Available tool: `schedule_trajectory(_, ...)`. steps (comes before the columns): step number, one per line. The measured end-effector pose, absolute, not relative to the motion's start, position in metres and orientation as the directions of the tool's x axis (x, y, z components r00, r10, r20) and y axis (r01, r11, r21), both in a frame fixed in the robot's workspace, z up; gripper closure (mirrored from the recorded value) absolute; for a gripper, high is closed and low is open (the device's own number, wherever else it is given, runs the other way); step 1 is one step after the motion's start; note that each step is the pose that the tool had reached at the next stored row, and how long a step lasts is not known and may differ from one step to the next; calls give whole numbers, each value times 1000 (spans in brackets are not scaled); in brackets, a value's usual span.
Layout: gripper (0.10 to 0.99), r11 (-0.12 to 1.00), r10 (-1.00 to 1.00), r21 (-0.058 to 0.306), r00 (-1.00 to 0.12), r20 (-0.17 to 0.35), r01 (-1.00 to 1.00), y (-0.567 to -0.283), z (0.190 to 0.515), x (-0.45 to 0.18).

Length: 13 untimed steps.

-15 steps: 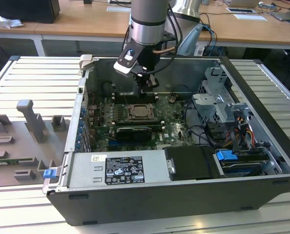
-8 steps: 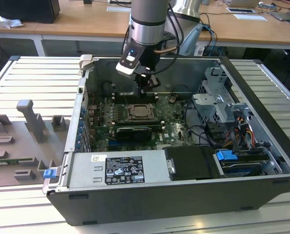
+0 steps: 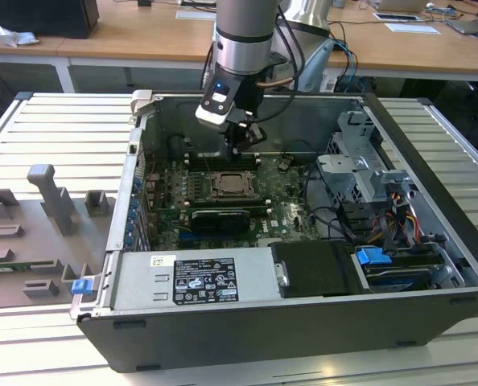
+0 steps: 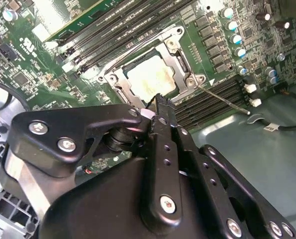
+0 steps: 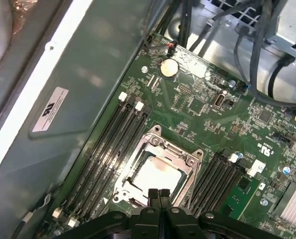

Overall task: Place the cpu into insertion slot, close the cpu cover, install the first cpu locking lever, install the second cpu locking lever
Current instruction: 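Install the first cpu locking lever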

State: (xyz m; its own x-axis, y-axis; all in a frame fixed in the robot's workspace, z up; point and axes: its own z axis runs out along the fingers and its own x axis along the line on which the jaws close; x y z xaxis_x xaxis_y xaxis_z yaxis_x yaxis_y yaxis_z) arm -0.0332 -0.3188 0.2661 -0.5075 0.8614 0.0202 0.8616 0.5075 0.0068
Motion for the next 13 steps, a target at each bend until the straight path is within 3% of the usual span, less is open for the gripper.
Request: schedule_trajectory(13,980,614,789,7,-614,20,789,-319,266,-33)
